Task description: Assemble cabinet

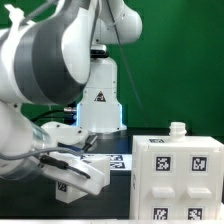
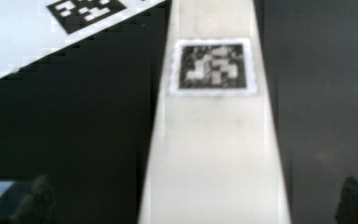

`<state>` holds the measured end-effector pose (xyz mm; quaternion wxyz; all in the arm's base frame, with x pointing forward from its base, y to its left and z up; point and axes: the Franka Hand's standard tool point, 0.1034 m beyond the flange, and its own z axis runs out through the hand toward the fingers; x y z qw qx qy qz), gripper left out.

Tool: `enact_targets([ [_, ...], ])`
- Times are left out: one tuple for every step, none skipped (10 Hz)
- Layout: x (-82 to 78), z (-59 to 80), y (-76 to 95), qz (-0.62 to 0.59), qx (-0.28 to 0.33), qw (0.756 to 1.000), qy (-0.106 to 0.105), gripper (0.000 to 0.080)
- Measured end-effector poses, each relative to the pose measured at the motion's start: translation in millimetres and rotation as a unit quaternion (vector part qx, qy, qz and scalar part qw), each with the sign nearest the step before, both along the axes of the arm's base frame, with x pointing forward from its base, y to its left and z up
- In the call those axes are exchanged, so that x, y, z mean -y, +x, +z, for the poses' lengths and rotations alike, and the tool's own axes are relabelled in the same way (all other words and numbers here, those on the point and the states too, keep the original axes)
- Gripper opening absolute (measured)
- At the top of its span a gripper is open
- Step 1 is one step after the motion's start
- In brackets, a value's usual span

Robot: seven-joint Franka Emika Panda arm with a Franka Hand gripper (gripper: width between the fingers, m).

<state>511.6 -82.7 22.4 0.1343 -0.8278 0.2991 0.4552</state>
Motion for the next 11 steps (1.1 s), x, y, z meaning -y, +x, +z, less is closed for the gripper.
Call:
enact_targets([
  [1.4,0.3,0.3,-0.001,0.001,1.000,0.000,0.0786],
  [1.5,0.1,0.1,-0.001,0.000,1.000,0.000,0.0786],
  [1.5,0.0,0.0,-0.001,0.000,1.000,0.000,0.0604],
  [1.6,-0.1,-0.1,-0.001,0.000,1.000,0.000,0.0470],
  [1.7,-0.1,-0.1,-0.001,0.000,1.000,0.000,0.0470],
  [1.8,-0.1,-0.2,-0.001,0.000,1.000,0.000,0.0282],
  [1.9,-0.1,-0.2,-0.001,0.000,1.000,0.000,0.0285],
  [4.1,1.3,-2.8,0.000,-0.003,1.000,0.005,0.0285],
  [10.5,8.2,-12.7,-0.005,-0.024,1.000,0.019,0.0285],
  [14.3,19.3,-22.8,-0.010,-0.053,0.998,0.037,0.0285],
  [15.6,32.3,-31.4,-0.007,-0.092,0.994,0.049,0.0285],
])
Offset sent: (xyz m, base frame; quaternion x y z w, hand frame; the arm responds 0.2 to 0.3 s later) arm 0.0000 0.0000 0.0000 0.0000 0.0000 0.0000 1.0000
